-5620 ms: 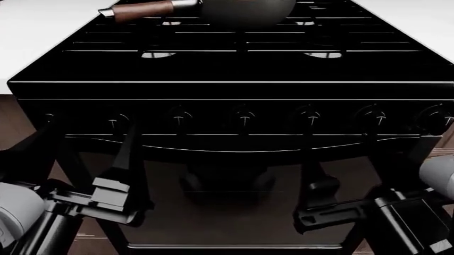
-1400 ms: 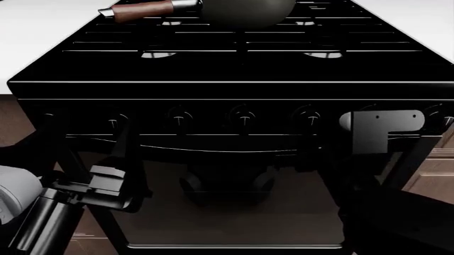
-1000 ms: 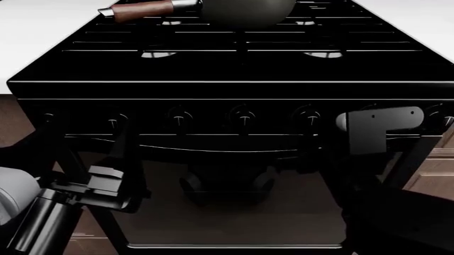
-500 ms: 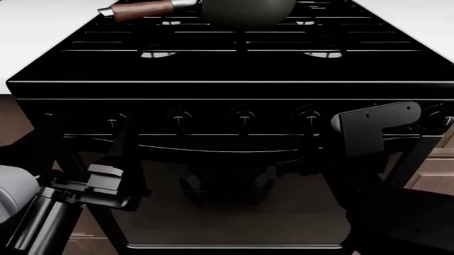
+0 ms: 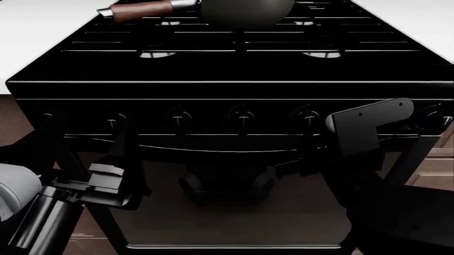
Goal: Pick the croissant and place it on the pan. Then turn on the stove to warm the croissant.
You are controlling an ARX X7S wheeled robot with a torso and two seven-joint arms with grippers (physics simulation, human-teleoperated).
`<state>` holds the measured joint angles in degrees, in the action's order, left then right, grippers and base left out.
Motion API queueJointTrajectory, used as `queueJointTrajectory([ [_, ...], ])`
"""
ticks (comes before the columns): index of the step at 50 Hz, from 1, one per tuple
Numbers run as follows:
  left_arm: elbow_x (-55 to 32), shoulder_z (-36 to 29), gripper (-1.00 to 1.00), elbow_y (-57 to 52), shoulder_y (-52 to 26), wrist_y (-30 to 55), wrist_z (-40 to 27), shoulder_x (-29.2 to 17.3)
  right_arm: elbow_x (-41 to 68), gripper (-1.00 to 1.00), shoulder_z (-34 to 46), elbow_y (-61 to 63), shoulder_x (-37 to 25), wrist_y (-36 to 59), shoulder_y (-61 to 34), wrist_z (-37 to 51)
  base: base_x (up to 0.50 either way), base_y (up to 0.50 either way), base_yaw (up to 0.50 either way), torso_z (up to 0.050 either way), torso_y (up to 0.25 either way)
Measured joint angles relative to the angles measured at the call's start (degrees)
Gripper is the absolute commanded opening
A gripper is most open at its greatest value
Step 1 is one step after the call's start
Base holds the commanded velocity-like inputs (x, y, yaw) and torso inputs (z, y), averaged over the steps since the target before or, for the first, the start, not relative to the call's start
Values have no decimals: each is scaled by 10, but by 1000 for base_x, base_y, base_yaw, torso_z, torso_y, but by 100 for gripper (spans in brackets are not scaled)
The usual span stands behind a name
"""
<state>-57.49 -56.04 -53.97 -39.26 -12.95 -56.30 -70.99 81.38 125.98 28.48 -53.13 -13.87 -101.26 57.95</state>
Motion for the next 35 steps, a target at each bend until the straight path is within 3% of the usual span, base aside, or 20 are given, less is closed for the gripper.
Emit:
queueJointTrajectory([
  [28,-1,1,100,4,2,0,3,2,-23,-100,10,2,10,48,-19,11,0,0,0,0,0],
  [29,-1,1,100,4,2,0,3,2,-23,100,10,3,10,49,-19,11,0,0,0,0,0],
  [35,0,1,100,3,2,0,2,1,-34,100,-1,13,15,50,-20,-5,0,0,0,0,0],
])
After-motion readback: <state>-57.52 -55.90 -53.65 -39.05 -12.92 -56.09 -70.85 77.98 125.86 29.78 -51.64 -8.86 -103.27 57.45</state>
